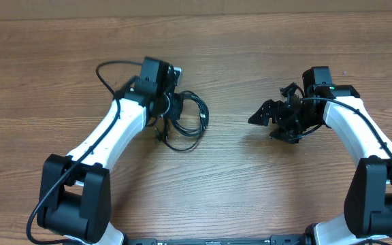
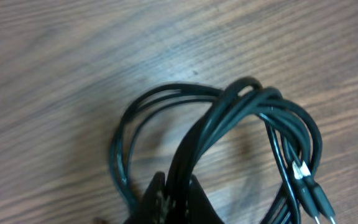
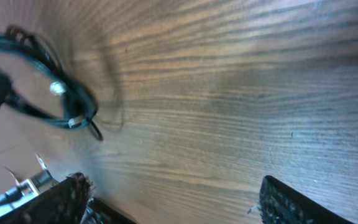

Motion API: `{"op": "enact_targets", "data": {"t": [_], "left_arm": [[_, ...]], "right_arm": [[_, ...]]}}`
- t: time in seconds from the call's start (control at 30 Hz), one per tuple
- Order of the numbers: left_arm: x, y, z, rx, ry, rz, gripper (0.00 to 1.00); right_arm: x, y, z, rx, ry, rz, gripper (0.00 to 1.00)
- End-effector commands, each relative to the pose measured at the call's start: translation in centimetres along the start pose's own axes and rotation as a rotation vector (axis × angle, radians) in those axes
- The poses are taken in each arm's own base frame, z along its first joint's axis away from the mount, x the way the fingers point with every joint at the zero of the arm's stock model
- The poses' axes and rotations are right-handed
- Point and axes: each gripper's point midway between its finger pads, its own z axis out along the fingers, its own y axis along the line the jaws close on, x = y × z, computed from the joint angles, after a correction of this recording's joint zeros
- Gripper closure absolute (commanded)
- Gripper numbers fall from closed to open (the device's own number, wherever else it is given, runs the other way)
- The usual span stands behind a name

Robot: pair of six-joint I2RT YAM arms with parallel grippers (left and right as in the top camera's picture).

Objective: Untangle cables

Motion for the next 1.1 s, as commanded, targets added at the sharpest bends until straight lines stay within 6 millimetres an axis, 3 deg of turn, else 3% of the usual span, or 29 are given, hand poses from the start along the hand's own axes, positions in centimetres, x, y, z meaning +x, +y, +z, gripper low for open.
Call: {"op": "enact_targets", "data": {"t": [0.0, 0.2, 0.3, 0.43, 0.6, 0.73, 0.9, 1.07], "left_arm": [[1.1, -1.9, 0.8, 0.11, 0.004, -0.015, 0.96], [1.4, -3.2, 1.0, 0.194, -0.009, 0.031, 0.96], [0.8, -4.8, 0.6, 0.292, -0.035, 0.073, 0.96], [0.1, -5.9, 0.2, 0.353, -0.065, 0.089, 0.96], [0.4, -6.1, 0.2, 0.363, -0.059, 0.104, 0.96], [0.6, -6.7, -0.1, 0.405, -0.057, 0.129, 0.96], [0.8, -6.7, -0.1, 0.404, -0.047, 0.124, 0.96], [1.5, -6.4, 0.1, 0.387, -0.007, 0.066, 0.96]], "right_arm": [[0.5, 1.7, -0.6, -0.039, -0.002, -0.155, 0.2], [2.1, 5.1, 0.8, -0.132, 0.047, -0.304, 0.37], [2.6, 6.8, 1.3, -0.181, 0.066, -0.251, 0.39], [1.9, 7.5, 1.4, -0.194, 0.045, -0.179, 0.39], [1.3, 7.8, 1.4, -0.201, 0.019, -0.203, 0.4], [1.1, 7.6, 1.5, -0.186, 0.01, -0.205, 0.62], [1.7, 7.7, 1.9, -0.181, 0.026, -0.213, 0.63], [2.3, 6.4, 3.3, -0.081, 0.026, -0.228, 0.67]]}}
